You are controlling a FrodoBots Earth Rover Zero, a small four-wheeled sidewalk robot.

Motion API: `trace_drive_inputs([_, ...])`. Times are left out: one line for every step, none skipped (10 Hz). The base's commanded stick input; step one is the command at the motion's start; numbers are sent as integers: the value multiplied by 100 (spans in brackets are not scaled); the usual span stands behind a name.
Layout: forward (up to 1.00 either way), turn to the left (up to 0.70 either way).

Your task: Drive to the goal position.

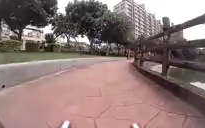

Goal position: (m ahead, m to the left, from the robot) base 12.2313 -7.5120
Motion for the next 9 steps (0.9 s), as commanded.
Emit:
trace_drive_inputs([100, 0])
trace_drive_inputs([100, 0])
trace_drive_inputs([100, 0])
trace_drive_inputs([100, 0])
trace_drive_inputs([100, 0])
trace_drive_inputs([100, 0])
trace_drive_inputs([100, 0])
trace_drive_inputs([100, 0])
trace_drive_inputs([100, -1])
